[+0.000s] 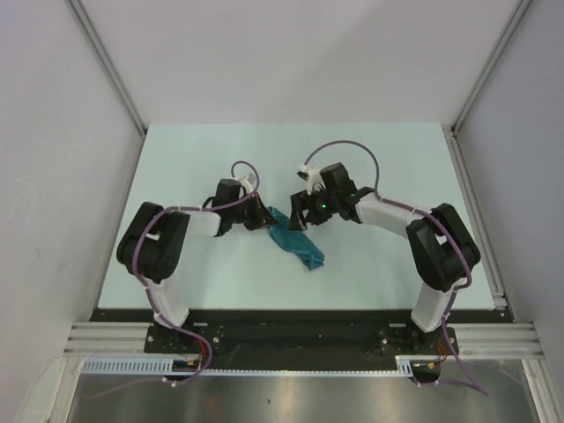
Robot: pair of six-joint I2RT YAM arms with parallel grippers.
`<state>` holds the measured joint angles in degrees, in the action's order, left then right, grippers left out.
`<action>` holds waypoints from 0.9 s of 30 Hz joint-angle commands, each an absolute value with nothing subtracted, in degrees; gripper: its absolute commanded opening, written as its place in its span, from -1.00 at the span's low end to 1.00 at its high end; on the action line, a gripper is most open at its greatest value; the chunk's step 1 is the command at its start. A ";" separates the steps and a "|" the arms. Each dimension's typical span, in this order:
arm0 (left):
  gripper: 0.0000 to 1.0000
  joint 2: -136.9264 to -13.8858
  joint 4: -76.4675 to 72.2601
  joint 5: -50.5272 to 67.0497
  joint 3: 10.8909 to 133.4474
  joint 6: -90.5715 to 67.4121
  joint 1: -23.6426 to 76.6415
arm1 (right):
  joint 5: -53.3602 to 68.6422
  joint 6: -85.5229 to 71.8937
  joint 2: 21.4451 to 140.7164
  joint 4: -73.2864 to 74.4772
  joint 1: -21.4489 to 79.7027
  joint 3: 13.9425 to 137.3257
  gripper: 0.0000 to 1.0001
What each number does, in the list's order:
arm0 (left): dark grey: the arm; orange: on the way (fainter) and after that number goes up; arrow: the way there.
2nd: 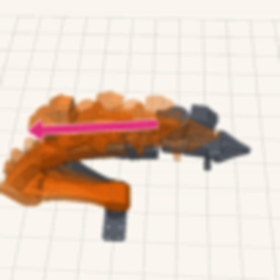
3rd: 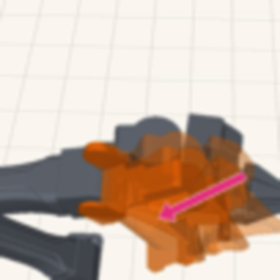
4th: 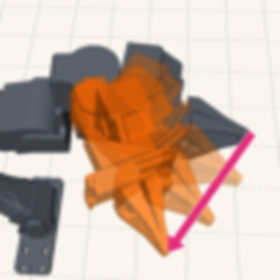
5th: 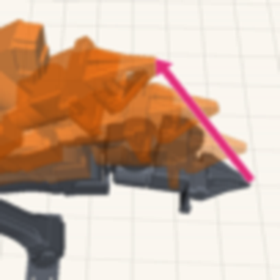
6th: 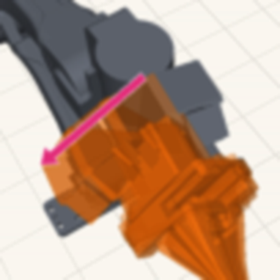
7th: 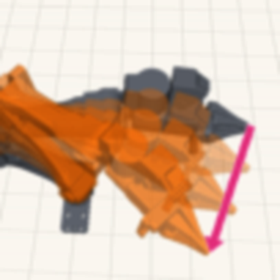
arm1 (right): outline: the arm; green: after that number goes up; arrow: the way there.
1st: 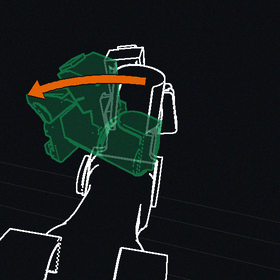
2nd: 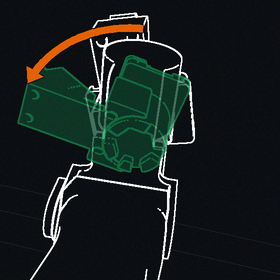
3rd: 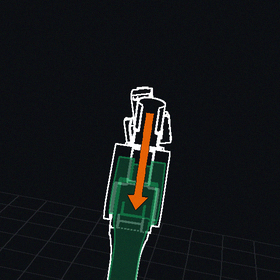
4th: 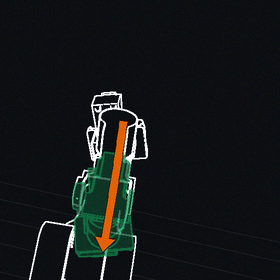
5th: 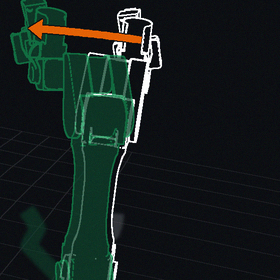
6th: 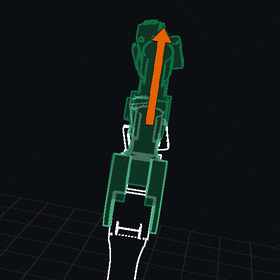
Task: Fold the napkin, place the utensils inside, and roll it up
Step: Roll the napkin with the utensil
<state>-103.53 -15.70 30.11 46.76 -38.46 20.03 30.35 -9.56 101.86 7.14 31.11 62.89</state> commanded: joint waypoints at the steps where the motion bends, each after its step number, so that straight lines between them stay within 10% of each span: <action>1: -1.00 -103.18 -16.00 31.11 48.69 -37.09 20.30 | 14.80 -2.47 104.67 11.60 37.96 69.52 0.71; 18: -0.98 -102.04 -16.17 31.46 48.60 -37.00 20.30 | -4.66 3.96 111.97 13.01 49.22 71.80 0.54; 21: -0.76 -101.08 -16.52 31.64 48.52 -37.35 20.30 | -5.09 3.17 113.20 13.97 49.22 72.07 0.20; 27: 0.28 -97.92 -14.95 29.80 48.87 -37.88 19.17 | -5.10 0.71 114.26 15.64 48.08 72.68 -0.33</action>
<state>-102.69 -15.27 30.28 47.00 -38.24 20.01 -2.63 2.02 111.59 12.82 49.04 71.42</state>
